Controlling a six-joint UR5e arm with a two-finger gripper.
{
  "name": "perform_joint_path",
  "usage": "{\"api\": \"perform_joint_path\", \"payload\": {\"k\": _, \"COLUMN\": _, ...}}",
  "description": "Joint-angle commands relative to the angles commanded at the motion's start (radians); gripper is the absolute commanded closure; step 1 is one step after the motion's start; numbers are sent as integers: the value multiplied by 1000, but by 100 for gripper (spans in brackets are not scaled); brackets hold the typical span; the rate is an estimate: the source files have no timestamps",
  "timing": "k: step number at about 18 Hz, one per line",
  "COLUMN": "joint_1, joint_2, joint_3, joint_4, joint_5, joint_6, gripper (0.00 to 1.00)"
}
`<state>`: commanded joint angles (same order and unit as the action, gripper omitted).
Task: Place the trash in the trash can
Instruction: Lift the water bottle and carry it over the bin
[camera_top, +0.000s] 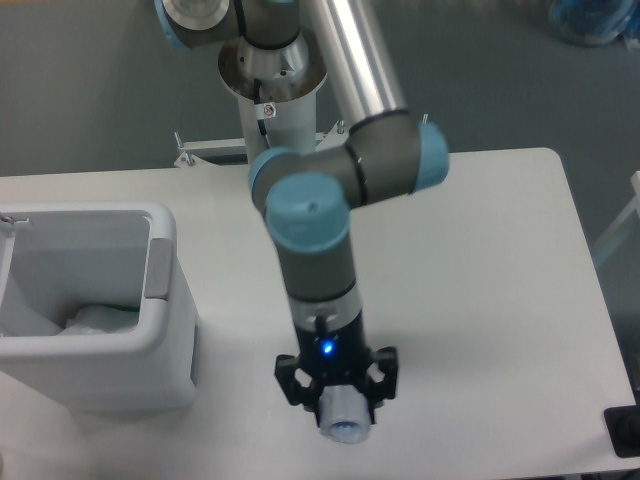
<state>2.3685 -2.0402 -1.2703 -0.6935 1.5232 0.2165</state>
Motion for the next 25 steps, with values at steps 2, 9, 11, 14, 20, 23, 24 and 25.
{"api": "perform_joint_path", "payload": {"k": 2, "joint_1": -6, "joint_2": 31, "joint_3": 11, "joint_4": 44, "joint_5": 0, "joint_6": -57, "gripper": 34}}
{"api": "perform_joint_path", "payload": {"k": 9, "joint_1": -75, "joint_2": 144, "joint_3": 48, "joint_4": 58, "joint_5": -28, "joint_6": -158, "gripper": 34}}
{"api": "perform_joint_path", "payload": {"k": 11, "joint_1": -121, "joint_2": 158, "joint_3": 48, "joint_4": 60, "joint_5": -43, "joint_6": -174, "gripper": 34}}
{"api": "perform_joint_path", "payload": {"k": 14, "joint_1": -164, "joint_2": 175, "joint_3": 35, "joint_4": 60, "joint_5": -92, "joint_6": -233, "gripper": 34}}
{"api": "perform_joint_path", "payload": {"k": 20, "joint_1": -259, "joint_2": 179, "joint_3": 26, "joint_4": 60, "joint_5": -92, "joint_6": -250, "gripper": 34}}
{"api": "perform_joint_path", "payload": {"k": 23, "joint_1": -291, "joint_2": 178, "joint_3": 25, "joint_4": 60, "joint_5": -89, "joint_6": -256, "gripper": 33}}
{"api": "perform_joint_path", "payload": {"k": 24, "joint_1": -302, "joint_2": 175, "joint_3": 19, "joint_4": 58, "joint_5": -89, "joint_6": -259, "gripper": 33}}
{"api": "perform_joint_path", "payload": {"k": 25, "joint_1": -313, "joint_2": 175, "joint_3": -1, "joint_4": 58, "joint_5": -89, "joint_6": -258, "gripper": 33}}
